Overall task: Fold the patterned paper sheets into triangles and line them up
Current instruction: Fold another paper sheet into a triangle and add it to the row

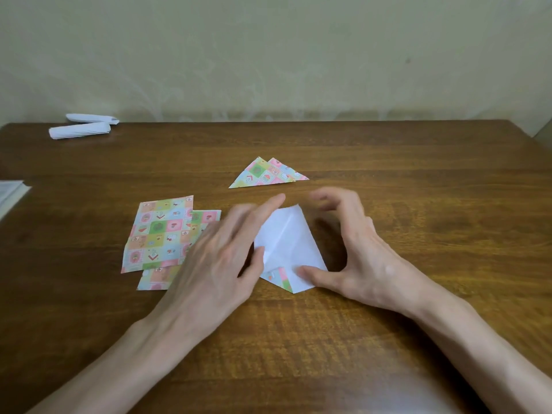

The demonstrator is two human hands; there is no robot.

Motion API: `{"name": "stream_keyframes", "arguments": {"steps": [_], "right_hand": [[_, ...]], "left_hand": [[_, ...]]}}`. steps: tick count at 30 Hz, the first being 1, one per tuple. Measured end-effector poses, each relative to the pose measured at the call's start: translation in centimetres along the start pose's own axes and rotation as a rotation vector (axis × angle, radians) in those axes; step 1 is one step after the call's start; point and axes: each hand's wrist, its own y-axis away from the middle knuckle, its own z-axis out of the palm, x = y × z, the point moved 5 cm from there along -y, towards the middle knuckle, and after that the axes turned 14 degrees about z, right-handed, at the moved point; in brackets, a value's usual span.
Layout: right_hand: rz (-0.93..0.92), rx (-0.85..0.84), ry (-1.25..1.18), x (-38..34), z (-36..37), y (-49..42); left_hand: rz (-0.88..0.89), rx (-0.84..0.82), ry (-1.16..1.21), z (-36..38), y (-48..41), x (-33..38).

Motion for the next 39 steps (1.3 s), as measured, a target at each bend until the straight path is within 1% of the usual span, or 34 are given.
{"name": "stream_keyframes", "arguments": {"steps": [2, 4, 6, 8, 11, 14, 17, 21, 24, 31, 39], "right_hand": [[-0.01, 0.023, -0.025, -0.2, -0.3, 0.1], [-0.03, -0.018, -0.003, -0.4, -0.1, 0.1], [-0.094, -0.034, 0.051, -0.6, 0.2, 0.2], [-0.159, -0.043, 0.093, -0.7, 0.5, 0.2], [-0.171, -0.079, 0.106, -0.6, 0.8, 0.2], [-0.143, -0.089, 0.118, -0.4, 0.9, 0.2], [-0.124, -0.109, 0.127, -0.5, 0.9, 0.3], [-0.111, -0.157, 0.147, -0.5, 0.6, 0.4], [-0.113, -0.144, 0.121, -0.4, 0.2, 0.4], [-0.085, -0.121, 0.037, 0.1, -0.6, 0.1], [-0.035, -0.038, -0.073, 0.0, -0.6, -0.2]], "left_hand": [[0.057, 0.036, -0.076, -0.5, -0.2, -0.3], [0.136, 0.059, -0.118, -0.7, -0.3, -0.4], [0.232, 0.031, -0.076, -0.4, -0.2, -0.3], [0.281, -0.031, 0.027, 0.1, 0.1, -0.1], [0.299, -0.093, 0.105, 0.1, 0.4, -0.4], [0.304, -0.121, 0.096, 0.0, 0.5, -0.9], [0.33, -0.12, 0.063, 0.2, 0.5, -0.8], [0.375, -0.071, 0.045, -0.1, 0.4, -0.5], [0.357, -0.048, 0.056, -0.3, 0.3, -0.4], [0.2, -0.055, 0.106, 0.0, 0.2, -0.5], [0.104, -0.019, 0.095, 0.0, 0.3, -1.0]]}}
